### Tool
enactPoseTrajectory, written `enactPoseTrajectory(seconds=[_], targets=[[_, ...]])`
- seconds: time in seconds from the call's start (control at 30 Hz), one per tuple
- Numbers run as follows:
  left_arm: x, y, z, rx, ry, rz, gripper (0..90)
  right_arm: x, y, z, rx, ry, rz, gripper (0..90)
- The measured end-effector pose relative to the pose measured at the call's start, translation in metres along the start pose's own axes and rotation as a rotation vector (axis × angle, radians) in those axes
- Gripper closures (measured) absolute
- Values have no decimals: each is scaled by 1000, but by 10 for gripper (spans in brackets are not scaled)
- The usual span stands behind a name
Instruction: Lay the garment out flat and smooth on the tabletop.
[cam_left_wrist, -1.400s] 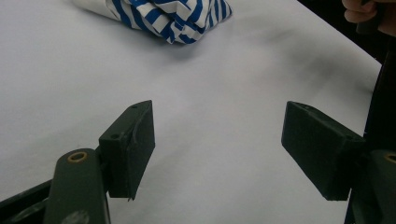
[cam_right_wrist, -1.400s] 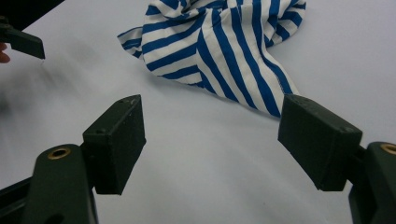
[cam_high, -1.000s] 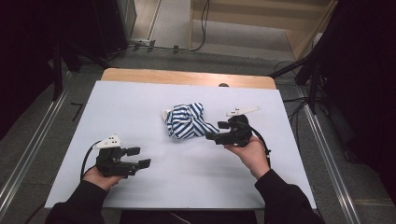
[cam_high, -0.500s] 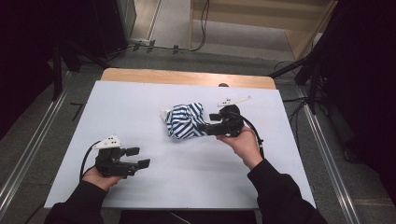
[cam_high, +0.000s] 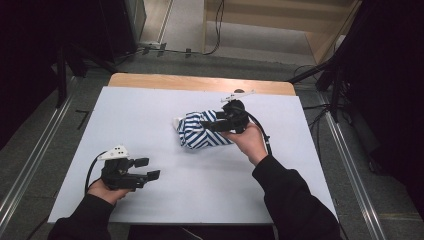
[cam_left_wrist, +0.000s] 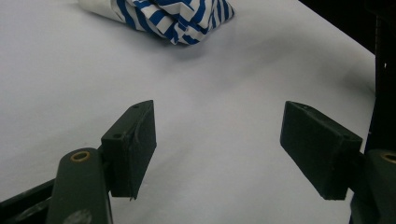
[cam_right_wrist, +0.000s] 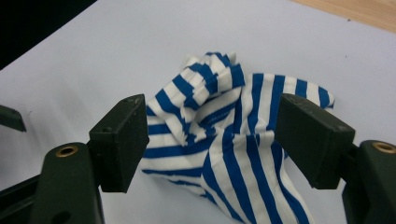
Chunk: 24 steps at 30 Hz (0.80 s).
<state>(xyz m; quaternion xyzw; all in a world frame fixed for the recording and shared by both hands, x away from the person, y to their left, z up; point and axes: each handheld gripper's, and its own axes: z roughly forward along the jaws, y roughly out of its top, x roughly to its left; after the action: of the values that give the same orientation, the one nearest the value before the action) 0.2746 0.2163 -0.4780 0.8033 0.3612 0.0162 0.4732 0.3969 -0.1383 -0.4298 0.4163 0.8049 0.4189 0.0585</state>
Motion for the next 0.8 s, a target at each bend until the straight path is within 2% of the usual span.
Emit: enactPoseTrajectory(seconds=[0.37, 0.53, 0.7, 0.8], targets=[[-1, 0, 0, 8, 4, 9, 274, -2, 27, 21, 20, -22, -1, 256], [-2, 0, 1, 11, 7, 21, 274, -4, 35, 34, 53, -44, -9, 256], [-1, -1, 1, 10, 6, 20, 274, -6, 38, 50, 92, -47, -3, 261], [-1, -1, 0, 12, 4, 22, 274, -4, 36, 58, 120, -74, -15, 287]])
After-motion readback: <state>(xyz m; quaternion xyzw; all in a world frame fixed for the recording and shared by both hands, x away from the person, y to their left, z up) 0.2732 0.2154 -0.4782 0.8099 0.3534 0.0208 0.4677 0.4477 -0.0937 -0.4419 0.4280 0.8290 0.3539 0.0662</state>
